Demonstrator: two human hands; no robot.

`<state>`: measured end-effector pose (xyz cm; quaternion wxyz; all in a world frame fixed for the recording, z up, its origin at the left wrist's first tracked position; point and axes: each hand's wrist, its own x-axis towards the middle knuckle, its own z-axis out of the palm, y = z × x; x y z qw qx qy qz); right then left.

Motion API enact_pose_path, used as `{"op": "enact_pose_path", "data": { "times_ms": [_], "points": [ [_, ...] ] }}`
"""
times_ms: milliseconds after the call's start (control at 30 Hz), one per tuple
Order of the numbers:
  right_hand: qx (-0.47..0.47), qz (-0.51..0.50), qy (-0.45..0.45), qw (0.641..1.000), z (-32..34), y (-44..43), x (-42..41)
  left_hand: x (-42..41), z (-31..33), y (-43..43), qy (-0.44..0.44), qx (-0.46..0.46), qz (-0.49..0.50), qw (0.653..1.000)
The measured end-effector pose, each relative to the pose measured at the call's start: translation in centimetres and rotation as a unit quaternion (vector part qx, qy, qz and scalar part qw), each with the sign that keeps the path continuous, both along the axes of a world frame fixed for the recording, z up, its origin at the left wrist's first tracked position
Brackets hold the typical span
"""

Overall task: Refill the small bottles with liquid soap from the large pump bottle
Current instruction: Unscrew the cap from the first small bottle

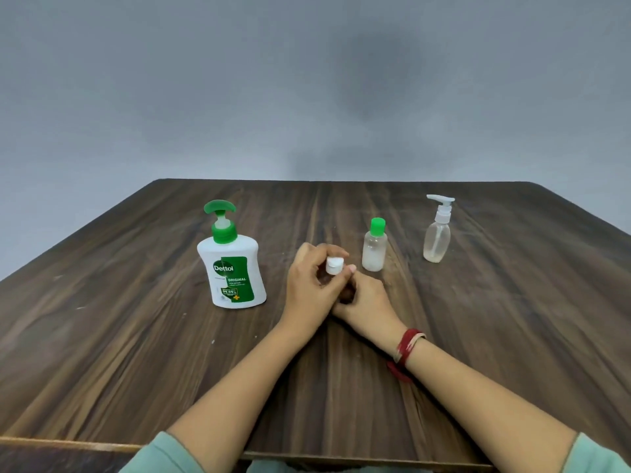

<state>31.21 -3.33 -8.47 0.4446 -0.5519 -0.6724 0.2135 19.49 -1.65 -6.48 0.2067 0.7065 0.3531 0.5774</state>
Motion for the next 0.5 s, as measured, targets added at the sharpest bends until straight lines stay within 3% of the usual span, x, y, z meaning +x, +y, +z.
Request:
{"op": "enact_pose_path", "data": {
  "times_ms": [167, 300, 500],
  "points": [
    [-0.001, 0.002, 0.002, 1.000, 0.20, -0.20, -0.01, 0.33, -0.17, 0.11, 0.025, -0.002, -0.016, 1.000],
    [0.007, -0.004, 0.008, 1.000, 0.32, -0.30, 0.09, 0.25, -0.48, -0.35, 0.034, -0.033, -0.105, 0.993],
    [0.013, 0.006, 0.033, 0.999, 0.20, -0.23, -0.02, 0.07, -0.08, -0.53, 0.048, 0.015, -0.076, 0.996]
  ]
}}
